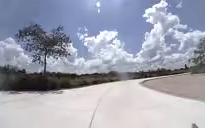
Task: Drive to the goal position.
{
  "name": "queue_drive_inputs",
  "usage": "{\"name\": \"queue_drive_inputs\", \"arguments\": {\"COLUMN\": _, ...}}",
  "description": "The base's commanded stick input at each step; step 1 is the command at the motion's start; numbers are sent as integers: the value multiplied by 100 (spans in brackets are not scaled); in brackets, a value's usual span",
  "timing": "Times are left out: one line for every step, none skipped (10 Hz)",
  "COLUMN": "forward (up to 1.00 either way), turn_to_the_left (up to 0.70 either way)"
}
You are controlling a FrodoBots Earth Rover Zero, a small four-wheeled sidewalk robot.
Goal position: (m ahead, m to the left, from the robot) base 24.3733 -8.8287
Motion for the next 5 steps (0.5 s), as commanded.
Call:
{"name": "queue_drive_inputs", "arguments": {"forward": 85, "turn_to_the_left": -1}}
{"name": "queue_drive_inputs", "arguments": {"forward": 85, "turn_to_the_left": -1}}
{"name": "queue_drive_inputs", "arguments": {"forward": 85, "turn_to_the_left": -1}}
{"name": "queue_drive_inputs", "arguments": {"forward": 85, "turn_to_the_left": -1}}
{"name": "queue_drive_inputs", "arguments": {"forward": 85, "turn_to_the_left": -1}}
